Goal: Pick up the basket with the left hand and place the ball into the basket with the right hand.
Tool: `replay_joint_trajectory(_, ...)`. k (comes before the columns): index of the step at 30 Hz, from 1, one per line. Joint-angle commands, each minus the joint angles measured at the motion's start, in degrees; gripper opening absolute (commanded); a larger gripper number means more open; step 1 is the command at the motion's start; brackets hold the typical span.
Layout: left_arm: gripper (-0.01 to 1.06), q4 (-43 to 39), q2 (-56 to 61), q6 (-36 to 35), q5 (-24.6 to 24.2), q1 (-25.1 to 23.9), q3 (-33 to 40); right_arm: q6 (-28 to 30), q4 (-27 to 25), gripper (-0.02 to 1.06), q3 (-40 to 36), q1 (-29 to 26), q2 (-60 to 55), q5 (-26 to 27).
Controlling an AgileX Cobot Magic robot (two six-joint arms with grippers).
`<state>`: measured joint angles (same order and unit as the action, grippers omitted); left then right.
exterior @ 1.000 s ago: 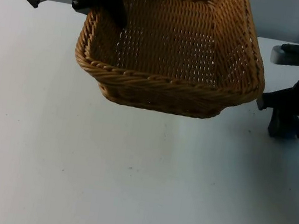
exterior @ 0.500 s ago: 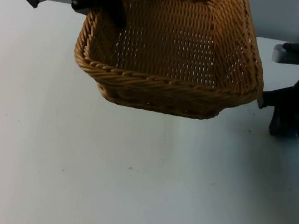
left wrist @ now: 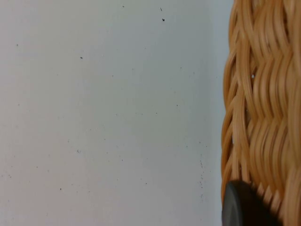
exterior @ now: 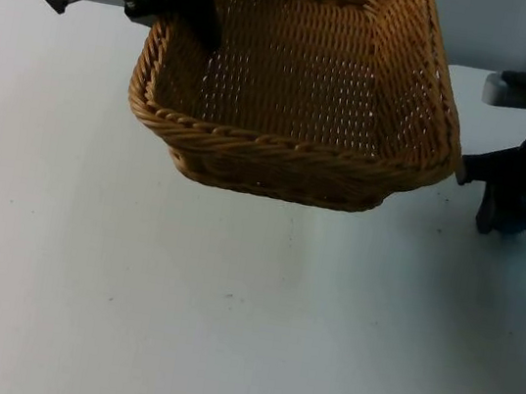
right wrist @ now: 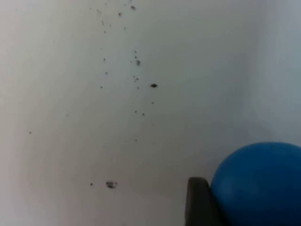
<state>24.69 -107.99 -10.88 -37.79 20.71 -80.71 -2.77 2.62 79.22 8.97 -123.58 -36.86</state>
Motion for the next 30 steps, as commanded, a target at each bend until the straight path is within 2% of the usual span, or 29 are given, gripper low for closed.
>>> replay_joint_trajectory(1,0.00,0.88,0.71,-0.45,0.56,0.01,-0.69,-0.12,0.46,0.00,0.41,0.17,1.95,0.73)
replay_joint_trajectory(22,0.00,0.89,0.71,-0.07,1.01,0.01,-0.69,2.11,0.17,0.00,0.41,1.07,24.97,1.24)
replay_joint_trajectory(26,0.00,0.89,0.71,-0.07,1.01,0.01,-0.69,3.92,0.16,0.00,0.88,4.91,27.25,1.02)
replay_joint_trajectory(30,0.00,0.77,0.71,-0.08,1.09,0.01,-0.69,4.39,0.16,0.00,6.04,12.34,27.18,-2.39)
